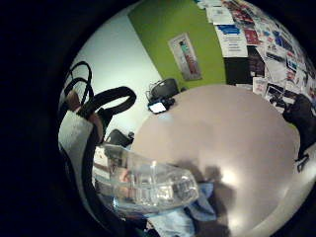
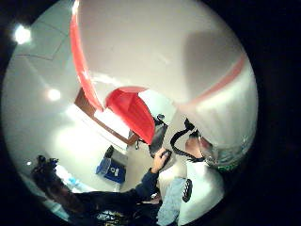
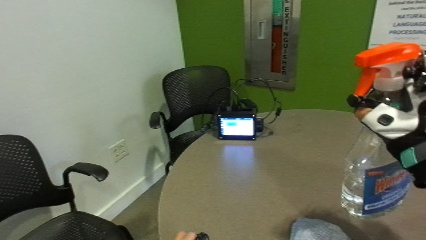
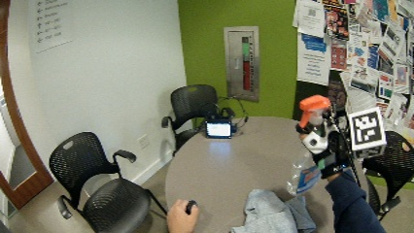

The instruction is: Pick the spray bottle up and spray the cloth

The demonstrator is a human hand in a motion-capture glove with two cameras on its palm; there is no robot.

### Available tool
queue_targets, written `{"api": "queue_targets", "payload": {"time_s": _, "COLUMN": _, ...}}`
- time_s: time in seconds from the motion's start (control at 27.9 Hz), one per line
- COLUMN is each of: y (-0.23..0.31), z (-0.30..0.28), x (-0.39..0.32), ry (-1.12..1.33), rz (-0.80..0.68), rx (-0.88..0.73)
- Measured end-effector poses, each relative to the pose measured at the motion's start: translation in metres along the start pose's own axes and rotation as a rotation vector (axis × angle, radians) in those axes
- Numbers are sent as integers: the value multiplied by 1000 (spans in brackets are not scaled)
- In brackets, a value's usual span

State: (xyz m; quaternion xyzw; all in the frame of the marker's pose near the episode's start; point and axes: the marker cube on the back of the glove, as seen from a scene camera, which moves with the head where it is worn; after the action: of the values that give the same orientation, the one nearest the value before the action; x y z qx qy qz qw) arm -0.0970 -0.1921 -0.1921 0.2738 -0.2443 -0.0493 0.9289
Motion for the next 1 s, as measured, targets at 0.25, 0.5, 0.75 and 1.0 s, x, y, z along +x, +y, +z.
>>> {"api": "queue_targets", "payload": {"time_s": 0.25, "y": -30, "z": 28, "x": -19, "ry": -18, "rz": 8, "rx": -20}}
{"api": "queue_targets", "payload": {"time_s": 0.5, "y": -32, "z": 77, "x": -25, "ry": -132, "rz": 44, "rx": -105}}
{"api": "queue_targets", "payload": {"time_s": 0.75, "y": -25, "z": 118, "x": -4, "ry": -159, "rz": 56, "rx": -176}}
{"api": "queue_targets", "payload": {"time_s": 1.0, "y": 8, "z": 140, "x": 40, "ry": -189, "rz": 194, "rx": -185}}
